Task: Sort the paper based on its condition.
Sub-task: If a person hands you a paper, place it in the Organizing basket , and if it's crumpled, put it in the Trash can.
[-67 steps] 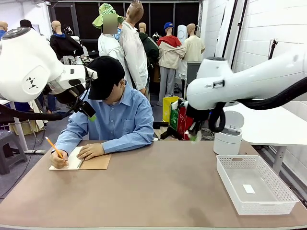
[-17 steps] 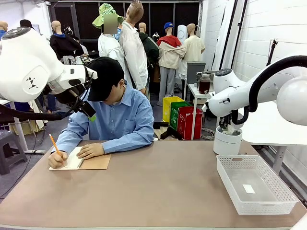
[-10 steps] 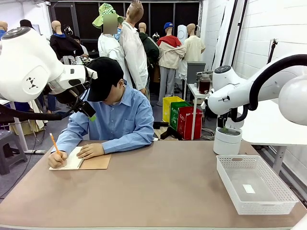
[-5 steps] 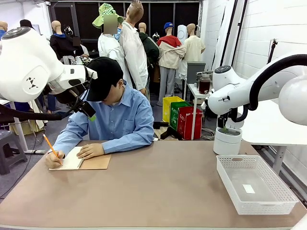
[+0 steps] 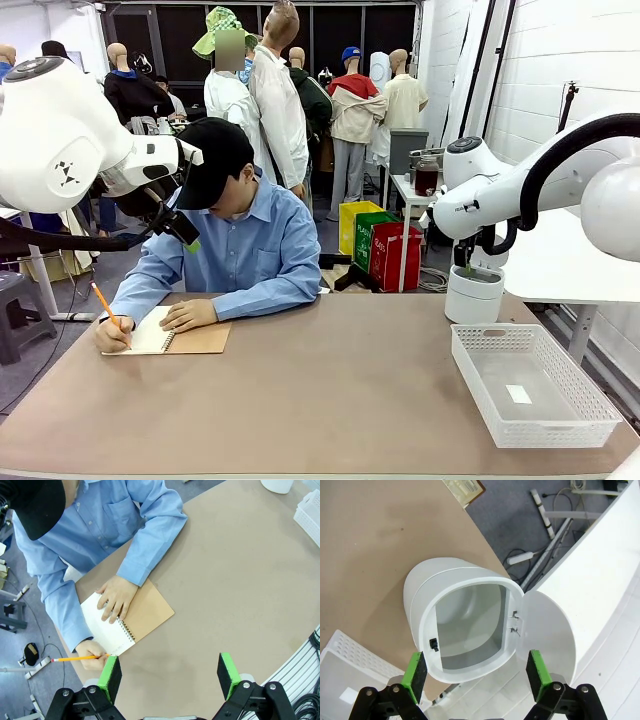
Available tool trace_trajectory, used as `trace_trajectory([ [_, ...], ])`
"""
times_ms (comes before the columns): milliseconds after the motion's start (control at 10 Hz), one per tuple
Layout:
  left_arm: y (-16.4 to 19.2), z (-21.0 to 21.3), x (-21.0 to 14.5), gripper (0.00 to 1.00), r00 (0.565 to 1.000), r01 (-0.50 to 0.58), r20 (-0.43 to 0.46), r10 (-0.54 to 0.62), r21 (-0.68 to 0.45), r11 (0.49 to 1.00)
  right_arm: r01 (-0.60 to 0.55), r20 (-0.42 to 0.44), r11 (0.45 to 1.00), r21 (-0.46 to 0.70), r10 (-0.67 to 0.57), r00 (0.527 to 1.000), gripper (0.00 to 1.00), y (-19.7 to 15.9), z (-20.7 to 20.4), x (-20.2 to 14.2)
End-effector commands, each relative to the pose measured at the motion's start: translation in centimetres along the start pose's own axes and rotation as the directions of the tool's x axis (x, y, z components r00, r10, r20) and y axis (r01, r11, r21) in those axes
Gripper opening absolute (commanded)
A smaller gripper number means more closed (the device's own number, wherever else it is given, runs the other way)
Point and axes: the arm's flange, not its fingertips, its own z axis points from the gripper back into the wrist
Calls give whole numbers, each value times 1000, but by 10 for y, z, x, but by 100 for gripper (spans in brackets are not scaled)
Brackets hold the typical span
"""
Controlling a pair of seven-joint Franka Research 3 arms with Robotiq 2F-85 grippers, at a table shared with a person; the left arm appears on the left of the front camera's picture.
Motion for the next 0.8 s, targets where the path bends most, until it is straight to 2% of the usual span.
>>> trace_trajectory([
  [0, 0, 1, 0, 100, 1000, 6, 3, -6, -4, 1000, 0, 4, 1000, -2, 0, 1000, 100, -1, -2, 0],
  [400, 0, 1, 0, 100, 1000, 6, 3, -6, -4, 1000, 0, 0, 1000, 0, 0, 1000, 100, 0, 0, 0],
  [700, 0, 1, 0, 100, 1000, 6, 3, -6, -4, 1000, -38, 151, 999, 33, 33, 988, 100, 34, 33, 8],
])
